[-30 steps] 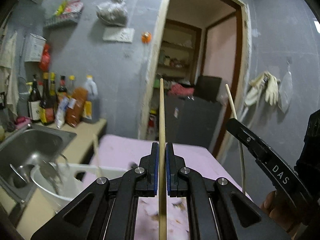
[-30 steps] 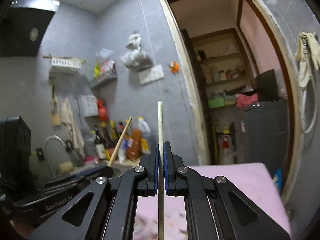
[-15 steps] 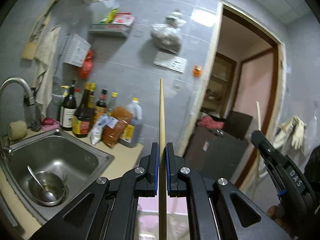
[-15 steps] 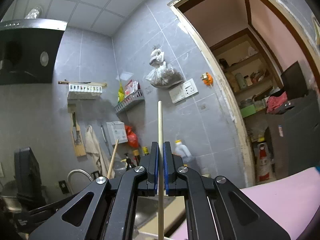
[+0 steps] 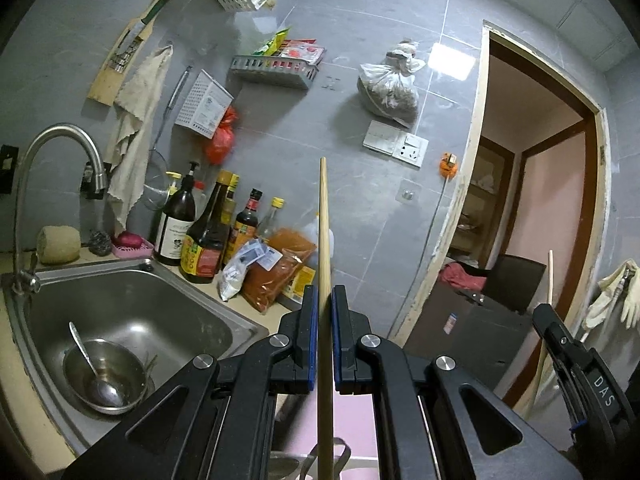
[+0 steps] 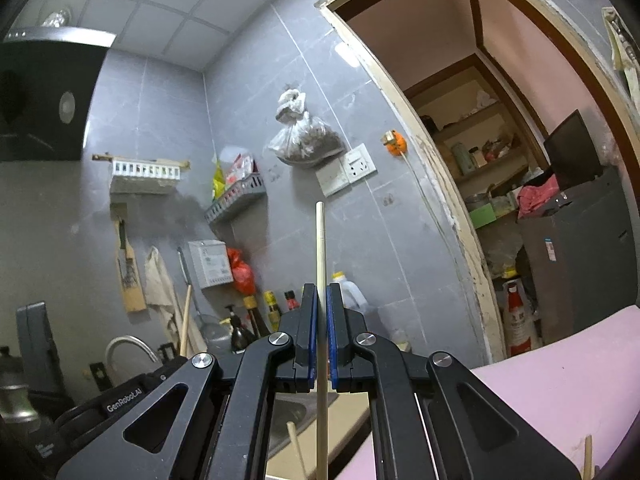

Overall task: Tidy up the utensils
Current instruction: 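Lift both chopsticks and lower them into the white caddy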

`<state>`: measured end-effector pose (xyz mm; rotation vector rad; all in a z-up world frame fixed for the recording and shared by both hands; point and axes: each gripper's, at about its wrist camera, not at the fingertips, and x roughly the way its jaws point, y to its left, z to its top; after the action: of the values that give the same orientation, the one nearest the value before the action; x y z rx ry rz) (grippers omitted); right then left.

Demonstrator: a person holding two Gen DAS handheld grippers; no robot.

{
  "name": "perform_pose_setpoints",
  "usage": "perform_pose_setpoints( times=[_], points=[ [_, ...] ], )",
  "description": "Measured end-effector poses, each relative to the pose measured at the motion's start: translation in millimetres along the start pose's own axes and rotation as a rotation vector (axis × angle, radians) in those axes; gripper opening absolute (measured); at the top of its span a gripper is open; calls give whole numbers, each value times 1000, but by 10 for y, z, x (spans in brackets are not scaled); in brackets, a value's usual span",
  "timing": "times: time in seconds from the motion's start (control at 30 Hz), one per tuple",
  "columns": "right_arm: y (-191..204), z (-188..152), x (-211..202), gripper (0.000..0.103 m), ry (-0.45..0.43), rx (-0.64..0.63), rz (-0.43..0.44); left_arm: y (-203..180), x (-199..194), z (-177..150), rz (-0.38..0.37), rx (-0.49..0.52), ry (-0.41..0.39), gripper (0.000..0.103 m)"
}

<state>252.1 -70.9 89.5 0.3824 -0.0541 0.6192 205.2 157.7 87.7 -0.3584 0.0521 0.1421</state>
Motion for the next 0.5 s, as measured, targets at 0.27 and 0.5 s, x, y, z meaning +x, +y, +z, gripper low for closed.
perform_pose_setpoints(
  times=[0.27,0.5],
  points=[
    [4,-207,30,3,77,-48,-16,-151,-60,-309,14,83,29,4],
    [47,-306,-41,3,183,-125,-26,-211,-145,-518,28,158,88,5]
  ],
)
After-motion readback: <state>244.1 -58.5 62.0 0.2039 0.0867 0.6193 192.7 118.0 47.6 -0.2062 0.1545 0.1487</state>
